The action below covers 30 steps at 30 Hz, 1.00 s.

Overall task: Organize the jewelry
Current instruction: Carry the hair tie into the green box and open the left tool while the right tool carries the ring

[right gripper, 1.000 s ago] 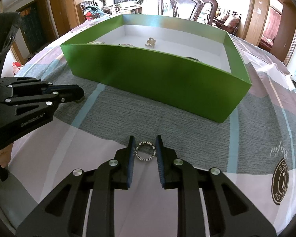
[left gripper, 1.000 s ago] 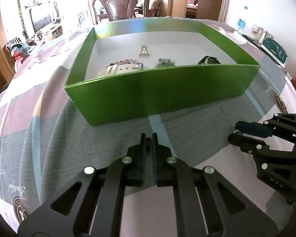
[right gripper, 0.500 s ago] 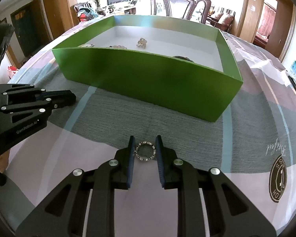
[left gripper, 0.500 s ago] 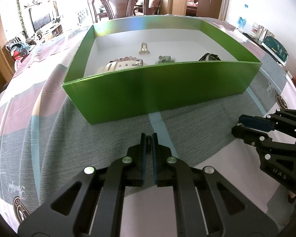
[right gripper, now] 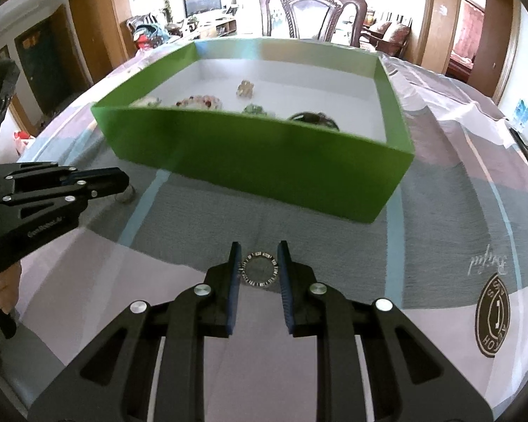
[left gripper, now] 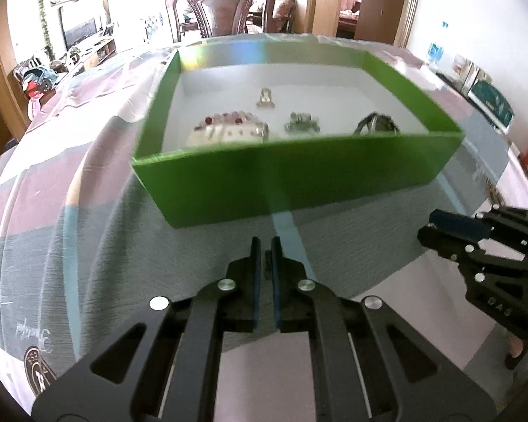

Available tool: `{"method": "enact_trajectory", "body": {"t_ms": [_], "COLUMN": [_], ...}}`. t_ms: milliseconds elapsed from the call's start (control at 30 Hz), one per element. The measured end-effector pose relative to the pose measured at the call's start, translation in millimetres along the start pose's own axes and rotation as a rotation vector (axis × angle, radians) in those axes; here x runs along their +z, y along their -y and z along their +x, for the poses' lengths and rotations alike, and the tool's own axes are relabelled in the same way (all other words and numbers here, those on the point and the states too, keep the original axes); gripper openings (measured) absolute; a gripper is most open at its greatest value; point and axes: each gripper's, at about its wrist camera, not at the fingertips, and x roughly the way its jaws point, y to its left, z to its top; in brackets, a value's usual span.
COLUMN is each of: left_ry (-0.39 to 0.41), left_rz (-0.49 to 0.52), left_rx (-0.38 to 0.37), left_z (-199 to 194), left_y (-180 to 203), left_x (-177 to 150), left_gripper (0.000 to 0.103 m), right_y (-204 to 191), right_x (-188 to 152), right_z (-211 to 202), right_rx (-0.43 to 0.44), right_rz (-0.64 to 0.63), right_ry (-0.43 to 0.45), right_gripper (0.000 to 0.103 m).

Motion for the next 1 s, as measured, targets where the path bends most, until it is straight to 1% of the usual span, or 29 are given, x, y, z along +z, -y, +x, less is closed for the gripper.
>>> {"method": "enact_trajectory", "body": {"t_ms": [67, 100, 133, 233, 400, 467, 533, 600, 700, 800, 833, 900, 967, 1000], "left_ry": [0.017, 0.027, 0.041, 0.077, 0.153, 0.190, 0.233, 0.252, 0.228, 0.189, 0.181, 0.167, 0.124, 0.086], "left_rz": [-0.011, -0.014, -0.018, -0.024, -0.008, -0.003, 0.009, 0.019, -0.011, -0.022, -0.008, 0.034, 0.094, 0.126], "left_rx": [-0.009, -0.011, -0.010, -0.009, 0.023, 0.041, 0.068, 0.075, 0.078, 0.049, 0.033, 0.029, 0.037, 0.029], "left_z": [-10, -14, -20, -37, -68, -80, -87, -86, -71, -61, -62, -63, -58, -50], "left_y": [-2, -3, -4, -5, -6, -6, -5, -3, -7, -8, -7, 0, 9, 13], "left_x": [5, 7, 9, 16, 36, 51, 67, 83, 96, 91, 83, 65, 41, 28], "left_gripper": [0.006, 0.006, 0.006, 0.006, 0.006, 0.006, 0.006, 0.006, 0.006, 0.006, 0.006, 0.006, 0.008, 0.010], "right_y": [1, 4, 4, 10, 11, 10, 8, 8, 12, 13, 12, 6, -2, -5], "right_x": [1, 5, 5, 16, 44, 58, 72, 87, 103, 100, 97, 85, 74, 69], "right_z": [-7, -16, -16, -34, -64, -72, -75, -72, -49, -30, -30, -38, -48, -53], "right_rx": [0.010, 0.026, 0.026, 0.037, -0.009, -0.023, -0.042, -0.046, -0.020, 0.007, 0.015, 0.026, 0.029, 0.034], "right_rz": [0.014, 0.031, 0.031, 0.053, 0.017, -0.004, -0.021, -0.034, -0.002, 0.028, 0.025, 0.000, -0.032, -0.046], "right_ry": [0.013, 0.036, 0.036, 0.076, 0.159, 0.189, 0.222, 0.237, 0.184, 0.130, 0.124, 0.129, 0.146, 0.155], "right_gripper": [0.021, 0.021, 0.021, 0.021, 0.021, 0.021, 0.021, 0.021, 0.021, 0.021, 0.021, 0.021, 0.021, 0.021]}}
